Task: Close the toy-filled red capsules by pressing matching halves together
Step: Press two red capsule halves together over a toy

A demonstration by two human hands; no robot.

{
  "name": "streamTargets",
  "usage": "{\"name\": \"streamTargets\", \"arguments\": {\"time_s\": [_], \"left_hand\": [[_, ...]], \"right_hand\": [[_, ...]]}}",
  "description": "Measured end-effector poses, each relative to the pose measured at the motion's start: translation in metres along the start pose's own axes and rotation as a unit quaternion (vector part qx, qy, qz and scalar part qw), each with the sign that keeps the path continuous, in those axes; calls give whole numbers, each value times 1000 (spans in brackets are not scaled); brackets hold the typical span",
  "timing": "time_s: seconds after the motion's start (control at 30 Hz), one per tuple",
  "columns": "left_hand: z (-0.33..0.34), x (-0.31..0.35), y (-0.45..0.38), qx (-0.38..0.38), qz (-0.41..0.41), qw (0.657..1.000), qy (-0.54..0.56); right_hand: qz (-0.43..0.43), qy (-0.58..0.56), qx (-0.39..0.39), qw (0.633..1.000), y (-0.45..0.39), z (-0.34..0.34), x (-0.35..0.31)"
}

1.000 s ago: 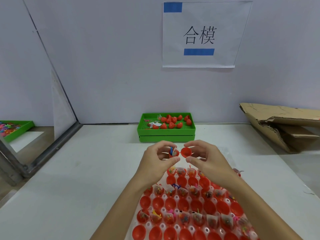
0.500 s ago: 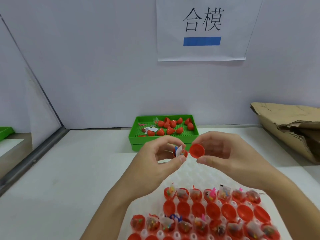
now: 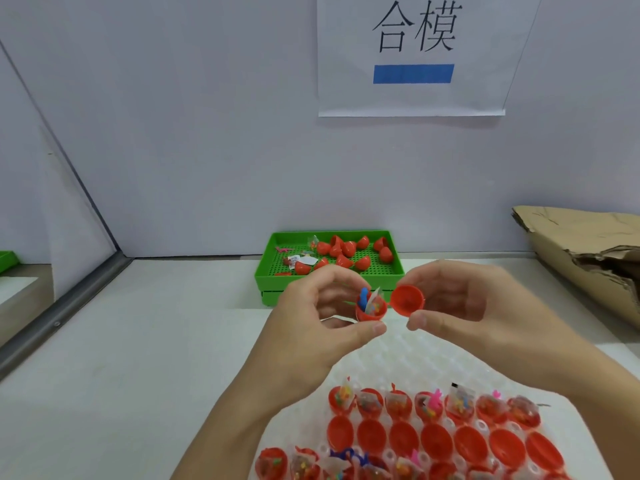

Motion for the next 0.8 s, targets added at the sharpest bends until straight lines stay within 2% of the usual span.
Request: {"name": "streamTargets", "arguments": {"time_s": [0.47,0.8], "left_hand": [[4,11,6,9,44,998,33],[9,13,7,-35,38,999,-3]], "right_hand": [[-9,22,43,999,6,-4,-14],[-18,61,37,997,7,-6,-18]]}}
Point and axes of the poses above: each hand's wrist, its own y-axis away from the middle knuckle, its own z-axis out of the palm, x = y × z, the point moved 5 cm from there along -y, towards the middle knuckle, and after that the axes turned 4 degrees about y, right-handed, at the moved point
